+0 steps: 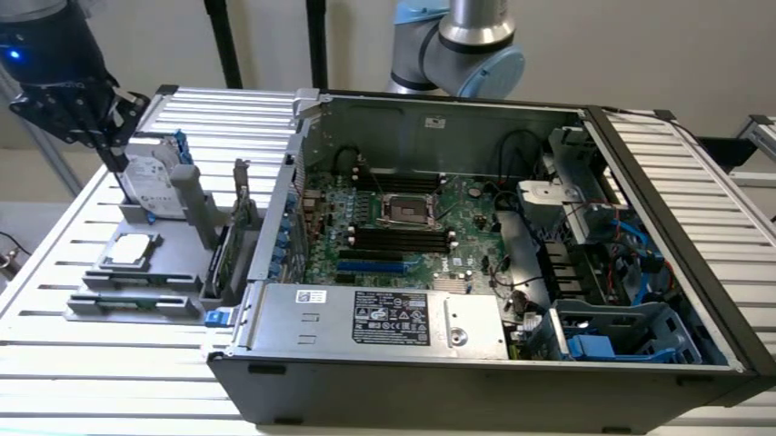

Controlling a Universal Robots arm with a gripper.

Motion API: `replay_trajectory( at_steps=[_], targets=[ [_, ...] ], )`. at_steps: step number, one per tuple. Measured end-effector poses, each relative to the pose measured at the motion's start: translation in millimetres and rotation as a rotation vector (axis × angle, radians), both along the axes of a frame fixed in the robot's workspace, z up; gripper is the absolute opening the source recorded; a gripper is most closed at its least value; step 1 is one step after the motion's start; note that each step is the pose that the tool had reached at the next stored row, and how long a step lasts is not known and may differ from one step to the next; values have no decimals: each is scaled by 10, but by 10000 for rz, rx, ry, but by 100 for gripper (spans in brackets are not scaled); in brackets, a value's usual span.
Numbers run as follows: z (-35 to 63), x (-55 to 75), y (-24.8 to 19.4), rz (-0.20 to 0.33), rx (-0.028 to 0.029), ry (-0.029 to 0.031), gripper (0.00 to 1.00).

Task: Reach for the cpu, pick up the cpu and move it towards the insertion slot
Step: 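Pick up the cpu and move it towards the insertion slot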

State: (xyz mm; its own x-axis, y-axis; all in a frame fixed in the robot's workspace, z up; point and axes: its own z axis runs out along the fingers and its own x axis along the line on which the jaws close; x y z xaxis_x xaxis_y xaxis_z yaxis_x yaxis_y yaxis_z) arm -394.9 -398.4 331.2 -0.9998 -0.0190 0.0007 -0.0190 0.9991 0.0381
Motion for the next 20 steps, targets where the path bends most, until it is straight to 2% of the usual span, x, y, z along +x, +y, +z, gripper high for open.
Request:
replay_trajectory(
  at_steps=[3,10,20],
  targets=[
    [-25,-68,-7,0,1,-1,11],
    [-148,-384,-7,1,-16,-1,11],
    [-156,-410,-7,1,-23,-2,11]
  ],
)
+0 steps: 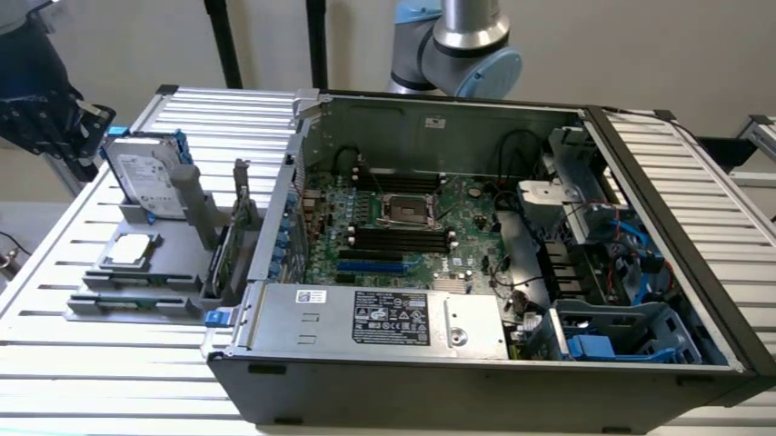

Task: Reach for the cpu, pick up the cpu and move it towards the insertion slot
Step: 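Pick up the cpu and move it towards the insertion slot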

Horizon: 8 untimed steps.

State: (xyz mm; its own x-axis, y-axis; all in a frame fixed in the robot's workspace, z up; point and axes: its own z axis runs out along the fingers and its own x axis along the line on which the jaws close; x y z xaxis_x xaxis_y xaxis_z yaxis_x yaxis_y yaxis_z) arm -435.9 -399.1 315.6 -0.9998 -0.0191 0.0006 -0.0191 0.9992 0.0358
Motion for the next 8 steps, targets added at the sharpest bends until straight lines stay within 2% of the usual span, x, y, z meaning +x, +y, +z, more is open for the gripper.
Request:
replay_trajectory(
  at_steps=[6,8],
  targets=[
    [0,0,0,0,0,0,12],
    [0,0,0,0,0,0,24]
  ],
)
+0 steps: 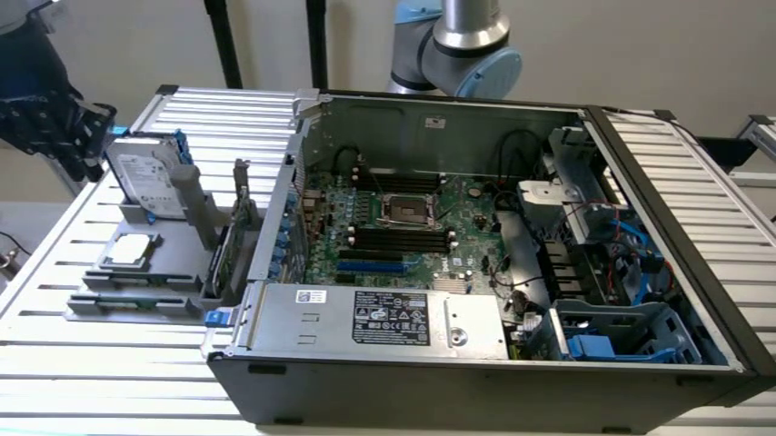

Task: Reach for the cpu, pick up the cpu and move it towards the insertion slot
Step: 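Pick up the cpu and move it towards the insertion slot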

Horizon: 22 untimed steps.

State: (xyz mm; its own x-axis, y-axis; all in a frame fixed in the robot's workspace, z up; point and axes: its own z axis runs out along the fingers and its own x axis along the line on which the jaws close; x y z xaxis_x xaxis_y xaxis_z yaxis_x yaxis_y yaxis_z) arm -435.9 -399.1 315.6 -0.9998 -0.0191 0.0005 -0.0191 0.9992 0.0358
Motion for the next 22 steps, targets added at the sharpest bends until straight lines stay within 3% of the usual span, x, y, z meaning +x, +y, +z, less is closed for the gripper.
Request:
replay_trajectory(
  at_steps=[1,8,11,12,22],
  targets=[
    [0,0,0,0,0,0,24],
    [-19,0,0,-1,0,9,59],
    [-36,0,0,0,-1,21,65],
    [-46,0,0,0,0,23,71],
    [-226,0,-8,0,0,24,71]
  ],
)
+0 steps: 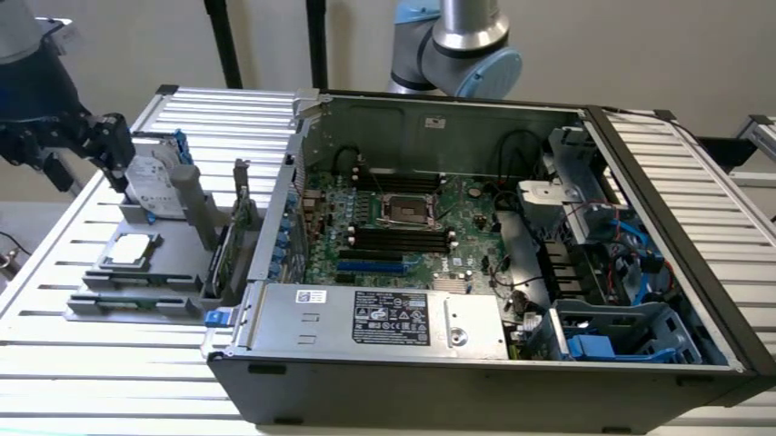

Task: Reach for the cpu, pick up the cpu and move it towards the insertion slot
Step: 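Pick up the cpu and move it towards the insertion slot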

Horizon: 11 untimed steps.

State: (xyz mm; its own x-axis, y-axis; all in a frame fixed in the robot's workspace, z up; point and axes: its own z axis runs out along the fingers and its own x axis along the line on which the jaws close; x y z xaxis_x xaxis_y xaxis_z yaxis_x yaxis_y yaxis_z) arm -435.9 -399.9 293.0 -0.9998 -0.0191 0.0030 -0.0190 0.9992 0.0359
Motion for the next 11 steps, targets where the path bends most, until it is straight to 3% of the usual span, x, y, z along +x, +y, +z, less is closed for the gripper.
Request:
replay_trajectory(
  at_steps=[11],
  targets=[
    [-200,0,-14,0,0,-1,71]
  ],
)
